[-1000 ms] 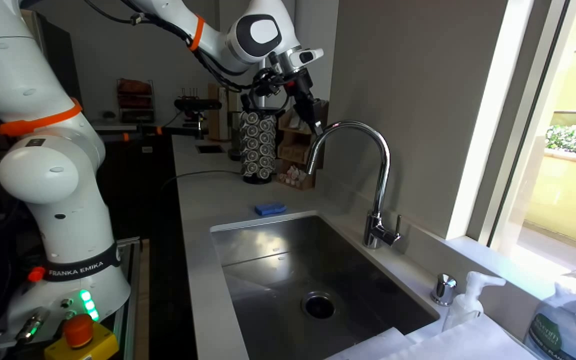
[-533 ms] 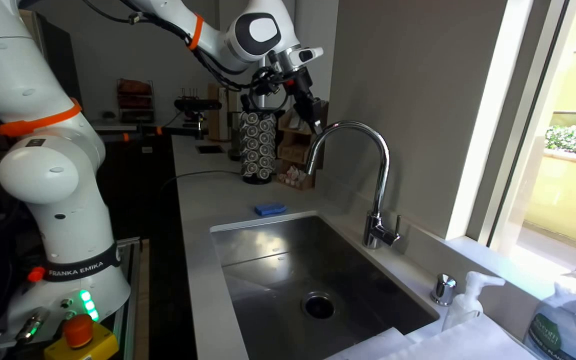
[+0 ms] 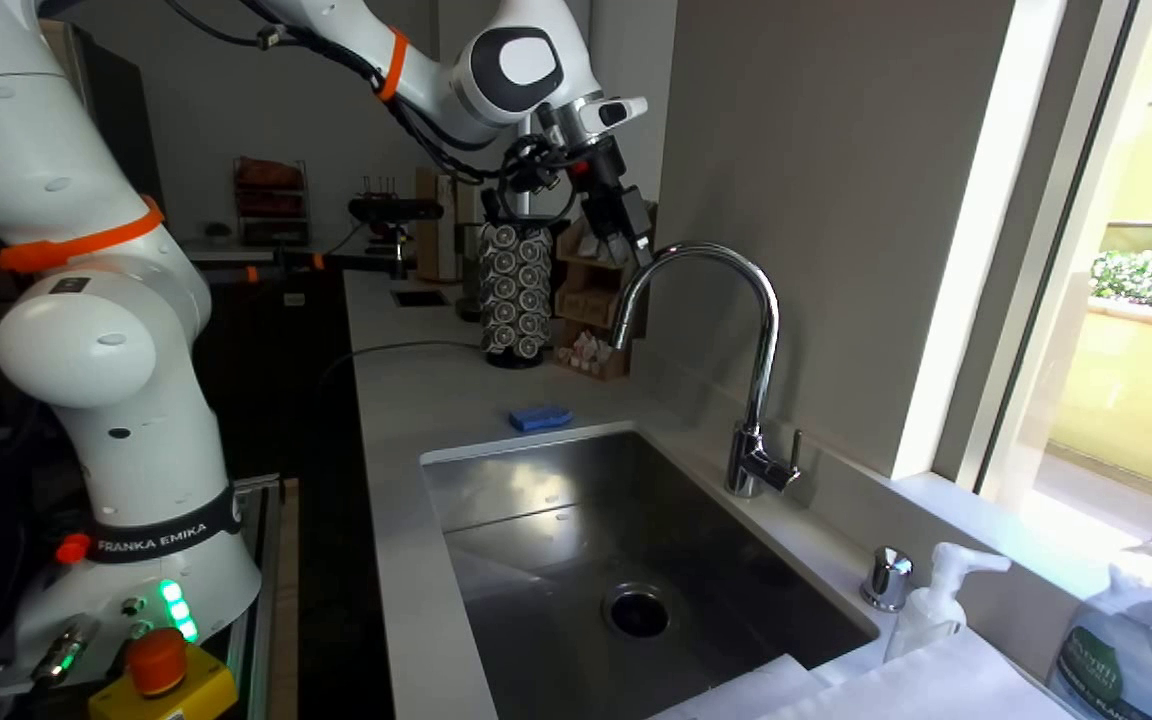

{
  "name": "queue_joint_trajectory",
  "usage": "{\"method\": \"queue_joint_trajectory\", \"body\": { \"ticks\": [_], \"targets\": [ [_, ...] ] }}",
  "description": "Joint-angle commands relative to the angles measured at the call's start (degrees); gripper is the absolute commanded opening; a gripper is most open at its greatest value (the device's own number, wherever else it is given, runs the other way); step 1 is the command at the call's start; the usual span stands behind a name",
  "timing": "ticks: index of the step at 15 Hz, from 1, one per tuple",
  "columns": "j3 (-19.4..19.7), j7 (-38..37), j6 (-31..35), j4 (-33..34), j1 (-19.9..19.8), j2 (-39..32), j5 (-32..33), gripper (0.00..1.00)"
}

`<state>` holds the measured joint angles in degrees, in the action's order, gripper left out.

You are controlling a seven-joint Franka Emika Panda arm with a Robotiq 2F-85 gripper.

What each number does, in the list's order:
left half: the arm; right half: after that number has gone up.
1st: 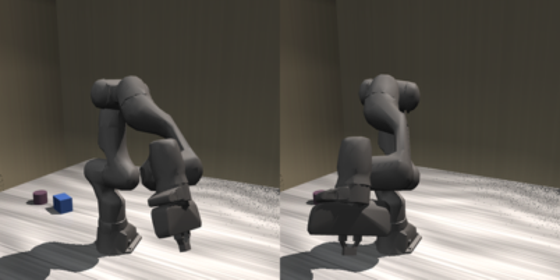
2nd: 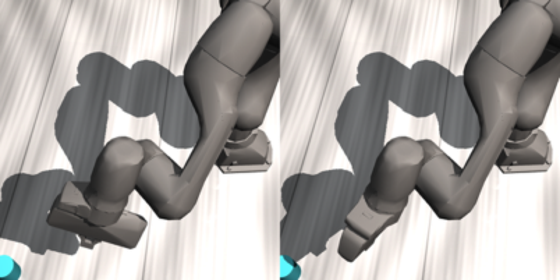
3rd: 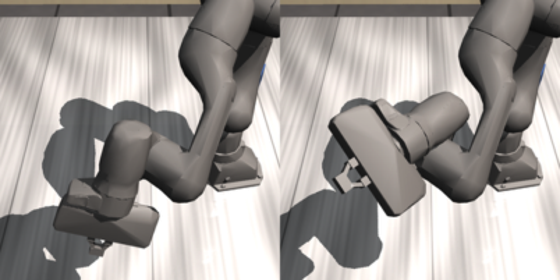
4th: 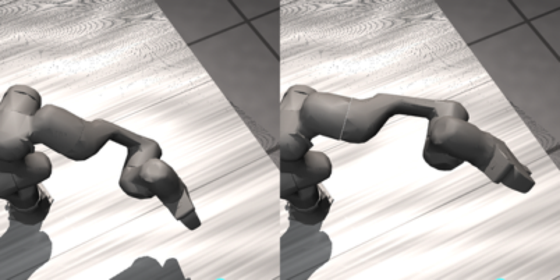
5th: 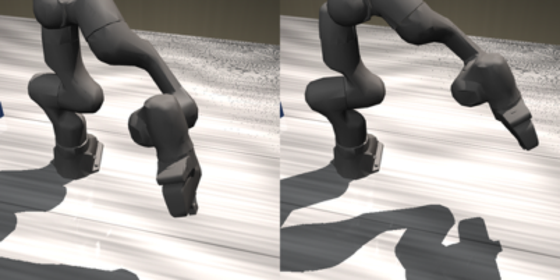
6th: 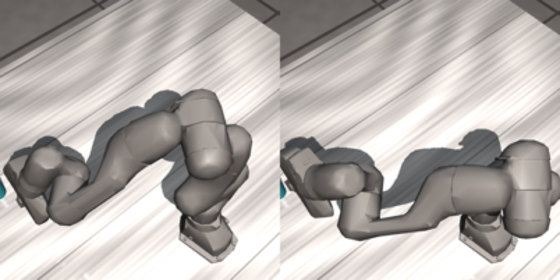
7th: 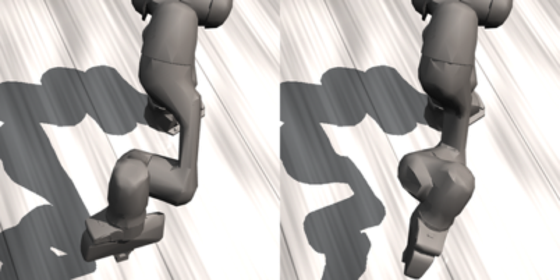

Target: Move the faucet to the center of the sink then move the faucet handle to the right.

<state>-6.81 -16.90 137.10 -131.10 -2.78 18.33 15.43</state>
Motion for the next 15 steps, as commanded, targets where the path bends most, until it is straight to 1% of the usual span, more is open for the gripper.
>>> {"method": "queue_joint_trajectory", "body": {
  "ticks": [1, 10, 15],
  "targets": [
    [-0.65, -2.83, 1.47, -1.12, -1.72, -0.92, 3.9, 1.0],
    [-1.23, -7.19, 2.6, -0.72, -2.67, -2.96, 9.55, 1.0],
    [-1.25, -13.39, 2.63, 0.97, -2.58, -4.78, 7.83, 1.0]
  ]
}}
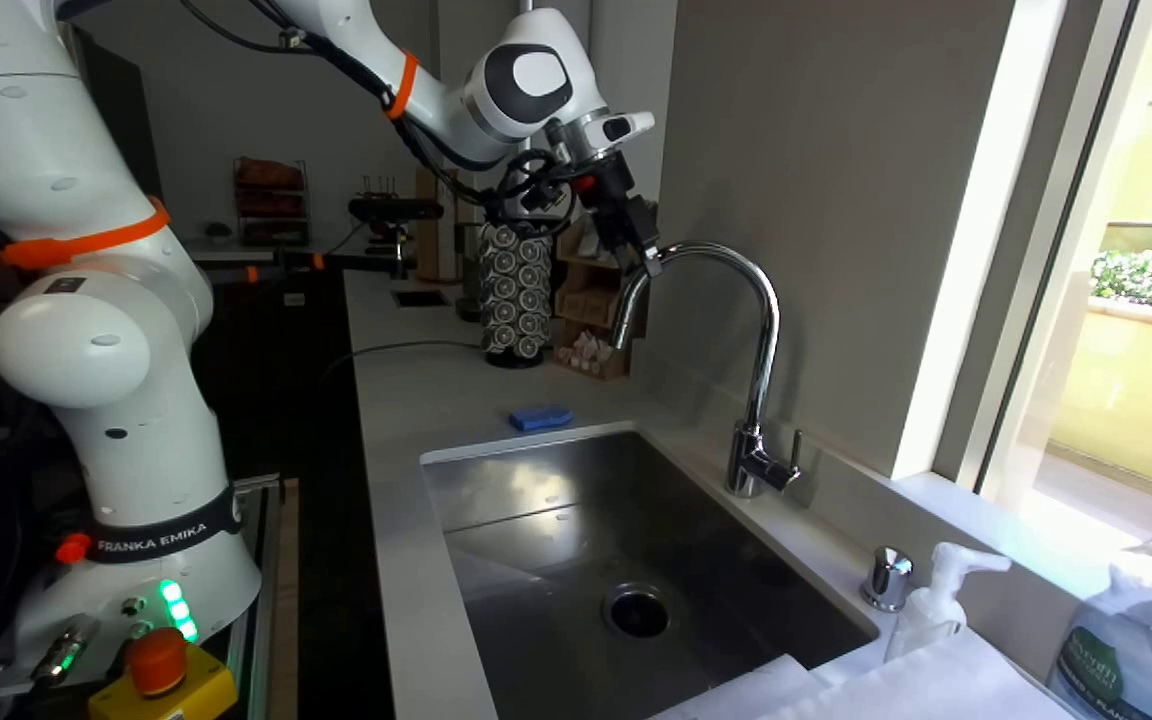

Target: Move the faucet to the center of the sink then move the faucet handle to the right.

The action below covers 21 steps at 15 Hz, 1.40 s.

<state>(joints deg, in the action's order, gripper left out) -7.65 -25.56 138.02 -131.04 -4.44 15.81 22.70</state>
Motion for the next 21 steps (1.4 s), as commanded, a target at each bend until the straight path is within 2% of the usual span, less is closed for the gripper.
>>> {"method": "queue_joint_trajectory", "body": {
  "ticks": [1, 2, 8, 14, 17, 18, 19, 20, 21],
  "targets": [
    [0.08, -4.4, 1.96, 1.06, -0.44, -2.63, -0.76, 1.0],
    [0.05, -2.27, 0.05, 0.37, 0.06, -0.58, -0.29, 1.0],
    [0.29, -3.47, 0.81, 0.7, 0.07, -1.66, -0.41, 1.0],
    [-0.41, -13.19, 9.73, -0.89, -1.29, -2.25, 1.02, 1.0],
    [-0.19, -14.07, 11.66, -1.55, -0.85, -3.02, -0.65, 1.0],
    [-0.29, -14.74, 11.84, -1.7, -0.92, -3.15, -0.45, 0.95],
    [-0.15, -14.71, 11.7, -1.83, -0.63, -3.2, -1.17, 0.77],
    [-0.07, -14.57, 11.82, -2.07, -0.3, -3.1, -1.85, 0.71],
    [-0.13, -14.59, 11.42, -2.26, -0.09, -2.9, -2.23, 0.72]
  ]
}}
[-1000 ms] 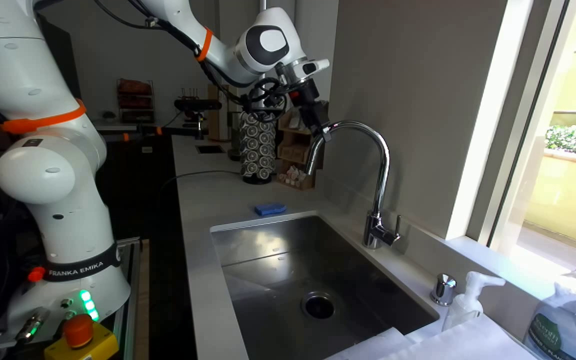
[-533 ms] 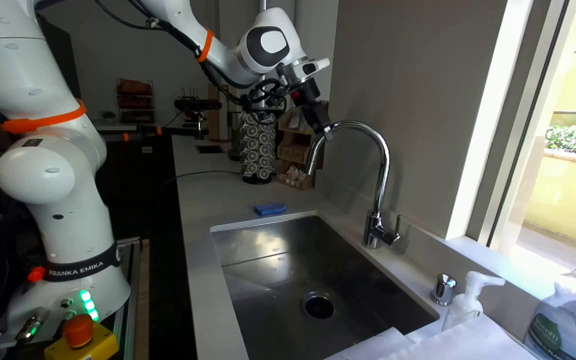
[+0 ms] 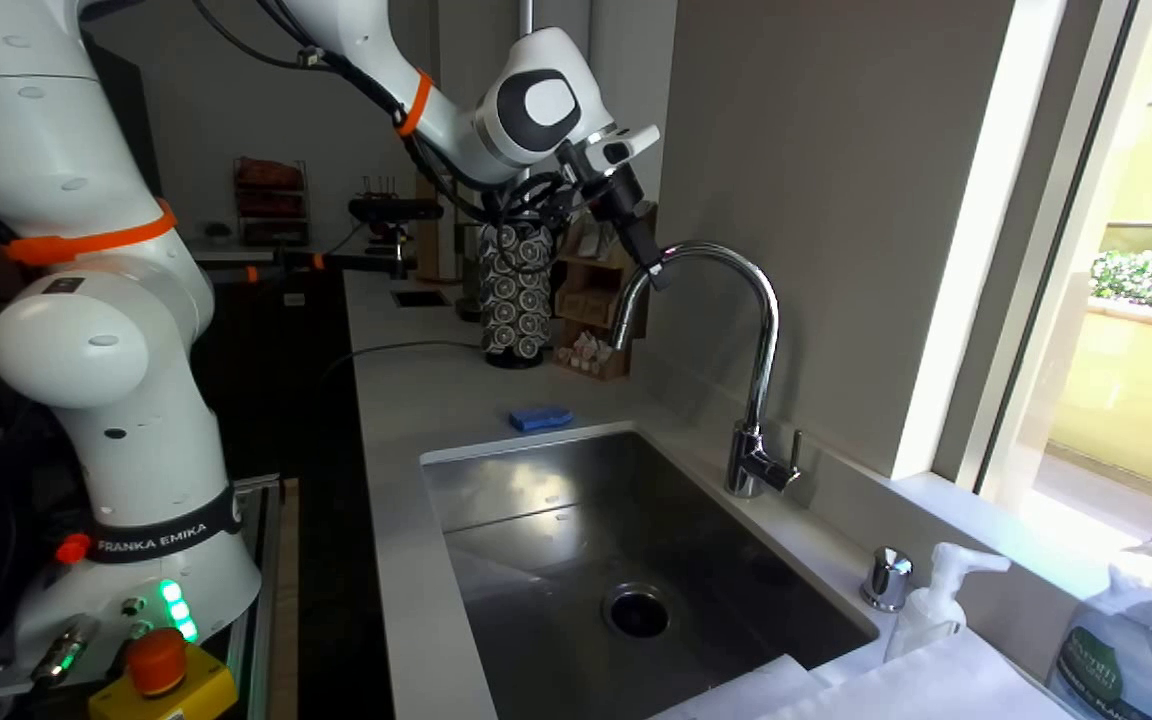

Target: Move the faucet to the center of the sink then move the faucet handle to the right.

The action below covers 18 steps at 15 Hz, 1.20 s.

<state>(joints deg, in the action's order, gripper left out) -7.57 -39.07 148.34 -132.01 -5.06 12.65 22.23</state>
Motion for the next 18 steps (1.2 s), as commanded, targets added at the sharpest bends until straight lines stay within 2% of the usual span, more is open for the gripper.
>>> {"method": "queue_joint_trajectory", "body": {
  "ticks": [1, 6, 8, 11, 12, 18],
  "targets": [
    [-0.19, -0.79, 0.68, -1.45, 0.88, 0.45, -2.53, 0.64],
    [-0.64, -1.13, -1.55, -2.37, 1.49, 2.57, -4.64, 0.22],
    [-0.62, -1.43, -2.71, -3.16, 1.16, 3.83, -4.67, 0.09],
    [0.05, -0.45, -3.56, -5.21, 0.75, 5.95, -5.06, 0.04],
    [0.29, -0.05, -3.96, -6.02, 0.58, 6.9, -5.05, 0.07],
    [2.0, 3.54, -4.85, -9.14, -1.58, 10.55, -4.84, 0.05]
  ]
}}
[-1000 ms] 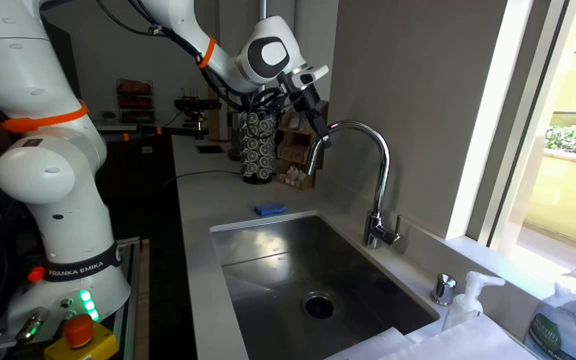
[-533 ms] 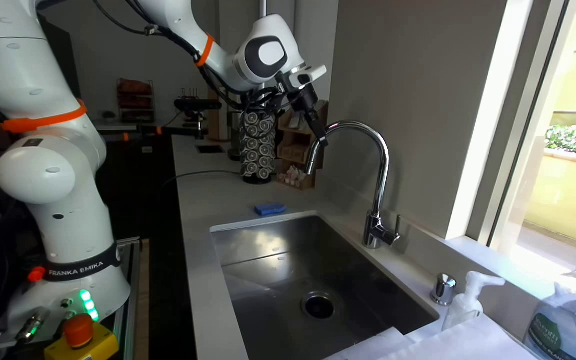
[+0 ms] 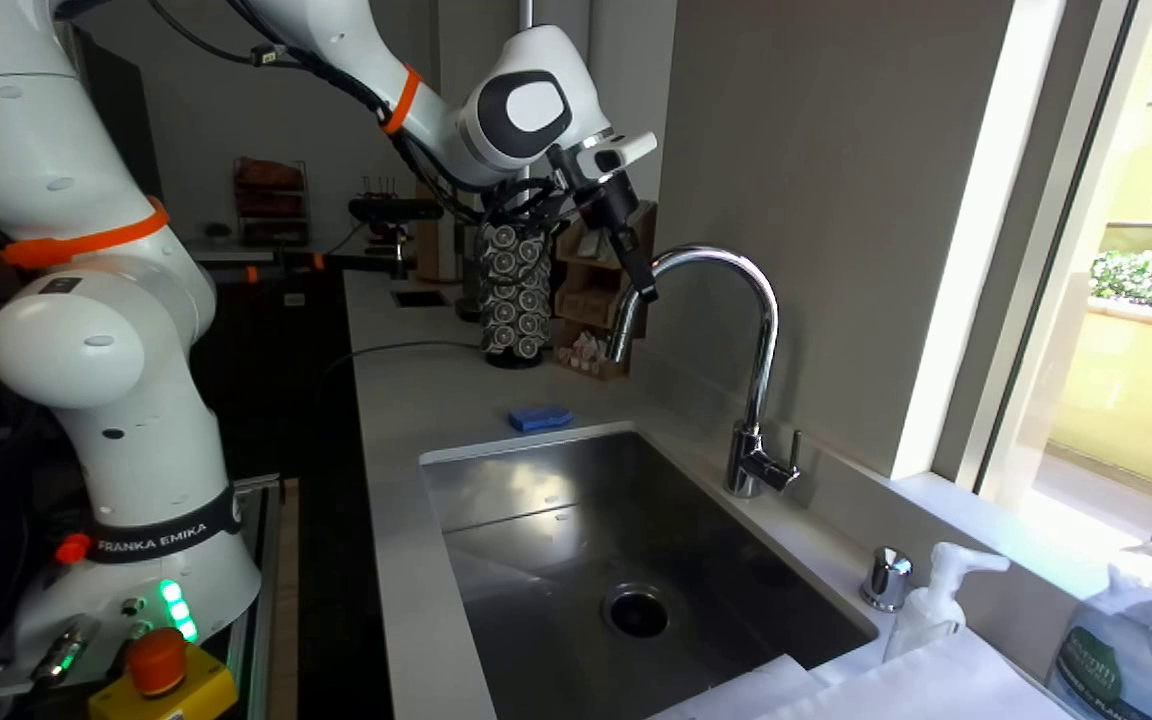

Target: Move the faucet to the center of the sink then move the faucet handle to the right.

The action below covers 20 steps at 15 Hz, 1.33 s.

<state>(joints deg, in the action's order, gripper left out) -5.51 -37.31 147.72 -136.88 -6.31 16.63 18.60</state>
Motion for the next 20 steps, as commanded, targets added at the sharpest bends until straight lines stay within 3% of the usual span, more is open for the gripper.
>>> {"method": "queue_joint_trajectory", "body": {
  "ticks": [1, 13, 20],
  "targets": [
    [0.11, 2.44, -4.33, -4.44, -0.66, 6.76, -1.19, 0.06],
    [4.53, 13.73, -3.41, -3.75, -2.91, 5.66, -3.05, 0.03],
    [6.22, 12.96, -1.53, -2.11, -5.44, 2.92, -2.15, 0.0]
  ]
}}
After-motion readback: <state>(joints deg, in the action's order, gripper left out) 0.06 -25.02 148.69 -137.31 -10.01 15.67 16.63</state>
